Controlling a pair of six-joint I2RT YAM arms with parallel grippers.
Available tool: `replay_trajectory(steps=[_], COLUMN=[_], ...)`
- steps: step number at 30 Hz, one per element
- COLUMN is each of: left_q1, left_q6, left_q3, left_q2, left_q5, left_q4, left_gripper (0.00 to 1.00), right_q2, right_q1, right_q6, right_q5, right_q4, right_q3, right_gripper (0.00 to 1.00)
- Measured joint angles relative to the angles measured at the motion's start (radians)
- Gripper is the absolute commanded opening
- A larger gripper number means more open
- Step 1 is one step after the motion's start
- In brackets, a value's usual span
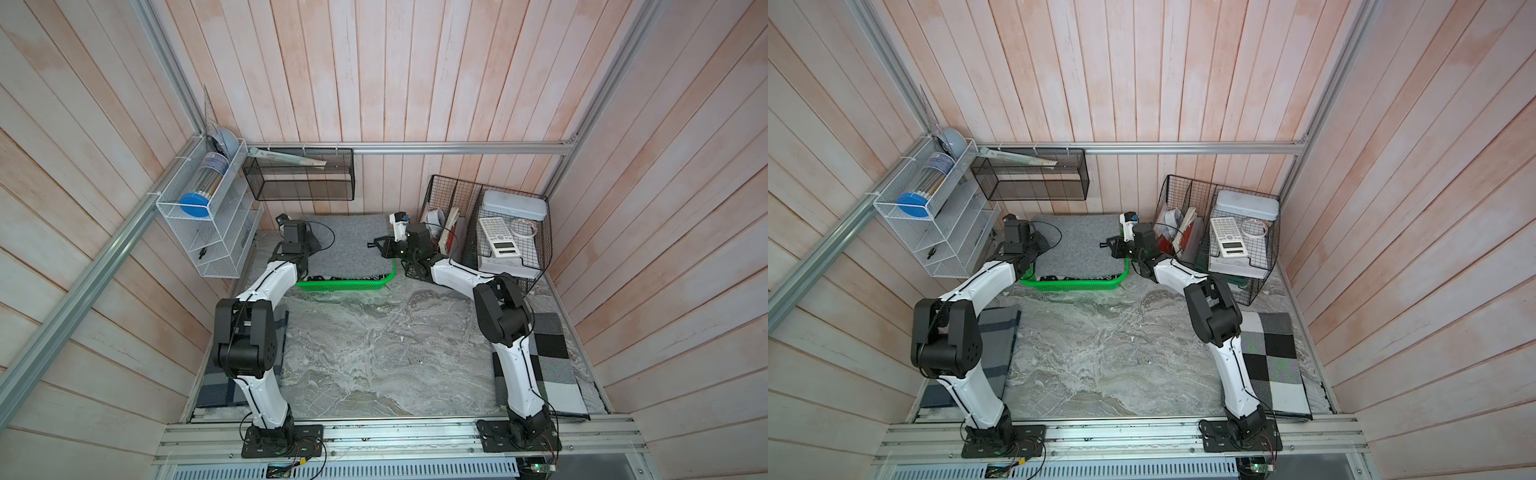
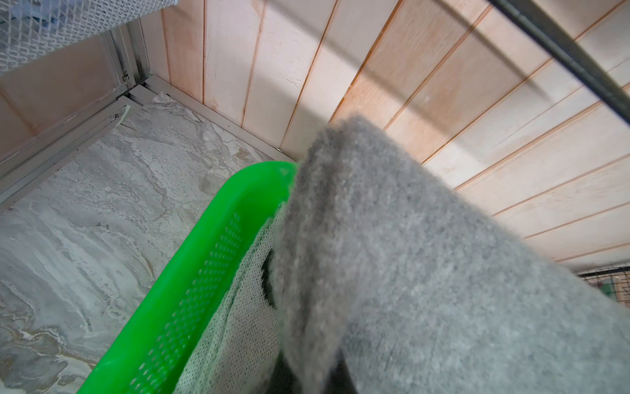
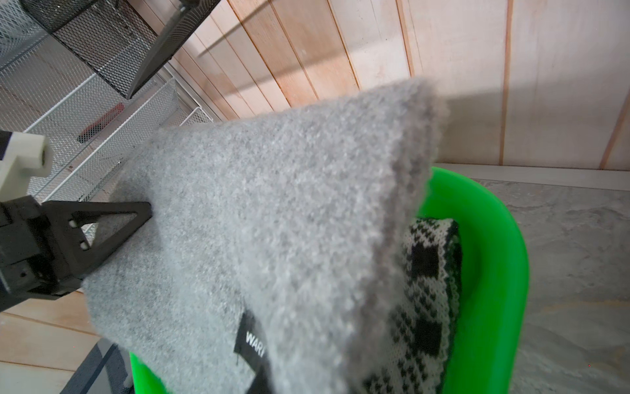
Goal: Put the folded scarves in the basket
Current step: Place the scarf in the basket, then move the scarf to the center of the board.
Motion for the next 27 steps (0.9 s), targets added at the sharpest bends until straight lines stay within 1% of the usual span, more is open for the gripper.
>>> replay_trajectory(steps=[2, 3, 4, 5, 6, 7, 8, 9, 11, 14, 16, 18, 22, 27], left_q1=[0.002, 0.002, 0.003, 0.003, 0.005, 0.008, 0.013, 0.017, 0.027, 0.032, 0.026, 0.014, -0.028, -0.108], left_q6=[0.004, 0.005, 0.009, 0.016, 0.019, 0.021, 0.023, 0.023, 0.02, 0.018, 0.018, 0.017, -0.004, -0.04], left_q3=[0.0, 0.0, 0.0, 0.0, 0.0, 0.0, 0.0, 0.0, 0.01, 0.026, 0.026, 0.021, -0.026, -0.172], left_q2=[0.005, 0.008, 0.012, 0.016, 0.019, 0.023, 0.024, 0.024, 0.024, 0.017, -0.002, -0.031, -0.144, -0.313], left_q5=[0.0, 0.0, 0.0, 0.0, -0.001, -0.004, -0.005, -0.004, -0.003, 0.0, 0.0, -0.003, -0.004, -0.015], left_q4=[0.004, 0.005, 0.006, 0.006, 0.008, 0.01, 0.01, 0.01, 0.002, -0.01, -0.026, -0.045, -0.077, -0.106], left_gripper=[0.0, 0.03, 0.25, 0.6, 0.82, 0.94, 0.98, 1.0, 1.0, 1.0, 1.0, 1.0, 1.0, 1.0], right_q2=[0.008, 0.008, 0.008, 0.008, 0.008, 0.008, 0.008, 0.008, 0.008, -0.003, -0.039, -0.101, -0.287, -0.563], right_q1=[0.0, 0.0, 0.0, 0.0, 0.0, 0.0, -0.001, -0.003, -0.008, -0.011, -0.01, -0.005, 0.017, 0.047], right_q6=[0.0, 0.0, 0.0, 0.001, -0.003, -0.005, -0.007, -0.013, -0.024, -0.033, -0.038, -0.041, -0.034, -0.011], right_q5=[-0.001, -0.002, -0.002, -0.002, -0.005, -0.006, -0.005, -0.005, -0.001, 0.006, 0.014, 0.026, 0.048, 0.081], right_q4=[-0.007, -0.011, -0.014, -0.018, -0.024, -0.034, -0.041, -0.044, -0.047, -0.061, -0.067, -0.063, -0.036, 0.02], right_q3=[0.008, 0.008, 0.01, 0.013, 0.015, 0.021, 0.026, 0.028, 0.03, 0.017, -0.027, -0.101, -0.296, -0.583], right_gripper=[0.01, 0.04, 0.13, 0.26, 0.43, 0.58, 0.64, 0.67, 0.72, 0.75, 0.76, 0.77, 0.77, 0.77])
